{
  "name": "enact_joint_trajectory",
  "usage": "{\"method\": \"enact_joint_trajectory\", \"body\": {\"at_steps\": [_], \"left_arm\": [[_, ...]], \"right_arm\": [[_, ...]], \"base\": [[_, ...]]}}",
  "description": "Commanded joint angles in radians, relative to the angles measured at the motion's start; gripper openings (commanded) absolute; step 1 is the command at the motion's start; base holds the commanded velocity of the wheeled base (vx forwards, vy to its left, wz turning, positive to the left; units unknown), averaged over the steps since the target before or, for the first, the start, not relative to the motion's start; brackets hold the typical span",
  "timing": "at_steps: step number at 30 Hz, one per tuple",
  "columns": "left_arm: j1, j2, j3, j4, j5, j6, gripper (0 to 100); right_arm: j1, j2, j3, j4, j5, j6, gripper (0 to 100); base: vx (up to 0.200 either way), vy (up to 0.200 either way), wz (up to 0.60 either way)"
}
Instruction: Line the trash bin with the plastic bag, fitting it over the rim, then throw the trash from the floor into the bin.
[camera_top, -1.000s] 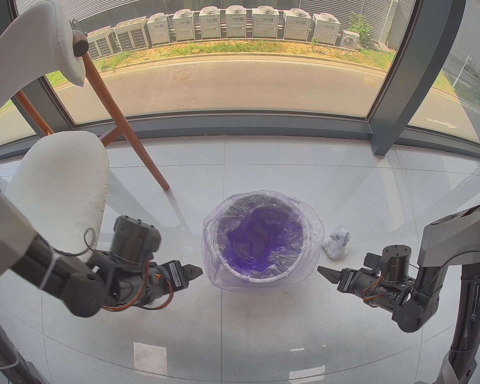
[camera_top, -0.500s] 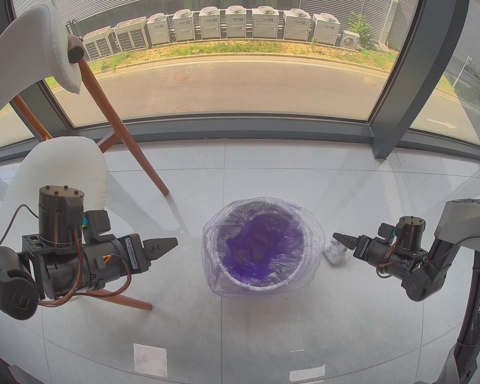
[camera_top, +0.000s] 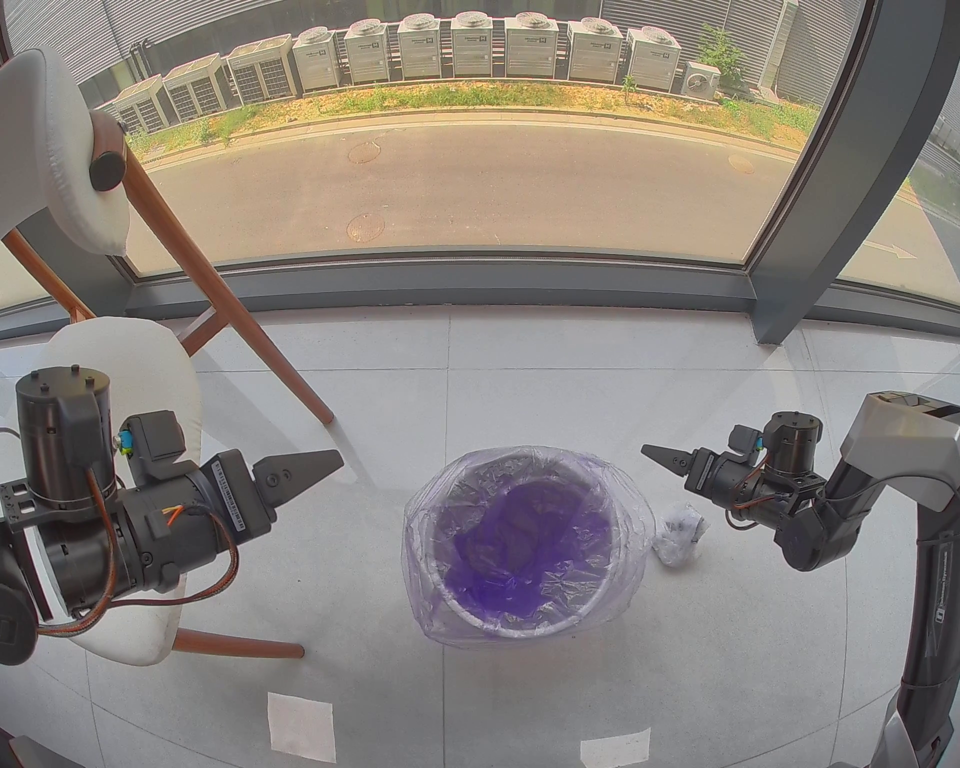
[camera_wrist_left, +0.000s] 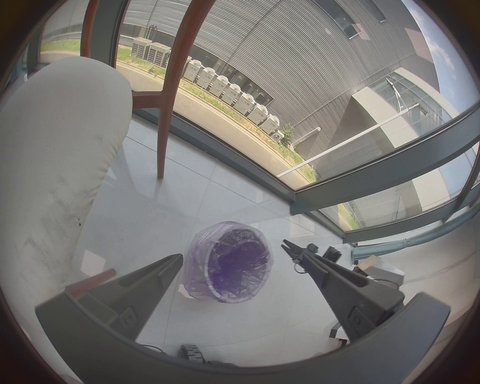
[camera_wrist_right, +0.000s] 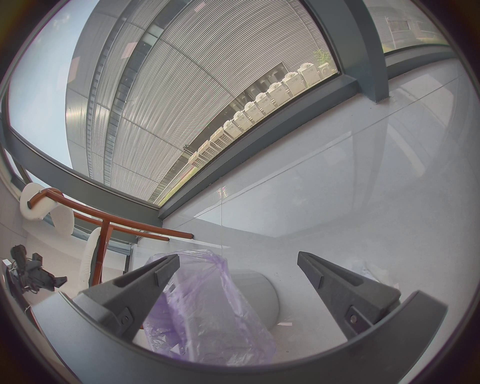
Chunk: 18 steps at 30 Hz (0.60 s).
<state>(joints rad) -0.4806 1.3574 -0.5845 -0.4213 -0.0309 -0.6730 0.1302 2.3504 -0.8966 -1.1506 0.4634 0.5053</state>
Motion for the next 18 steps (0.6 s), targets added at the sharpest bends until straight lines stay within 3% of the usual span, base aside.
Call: {"method": "enact_joint_trajectory", "body": {"at_steps": [1,11,12,18], "left_arm": [[-0.013,-0.029,0.018,-0.005,0.0,-0.02,100],[-0.013,-0.034,0.052,-0.007,-0.009,-0.013,100],[-0.012,-0.034,0.057,-0.007,-0.009,-0.011,100],[0.016,-0.035,0.058,-0.008,-0.012,-0.013,100]], "right_arm": [[0.032,0.112,-0.064,0.005,0.006,0.002,100],[0.114,0.15,-0.088,0.003,0.003,0.001,100],[0.114,0.159,-0.094,-0.001,0.001,-0.001,0],[0.104,0.164,-0.128,0.008,0.001,0.001,0]], "base": [[0.0,0.0,0.0],[0.0,0.0,0.0],[0.0,0.0,0.0],[0.0,0.0,0.0]]}}
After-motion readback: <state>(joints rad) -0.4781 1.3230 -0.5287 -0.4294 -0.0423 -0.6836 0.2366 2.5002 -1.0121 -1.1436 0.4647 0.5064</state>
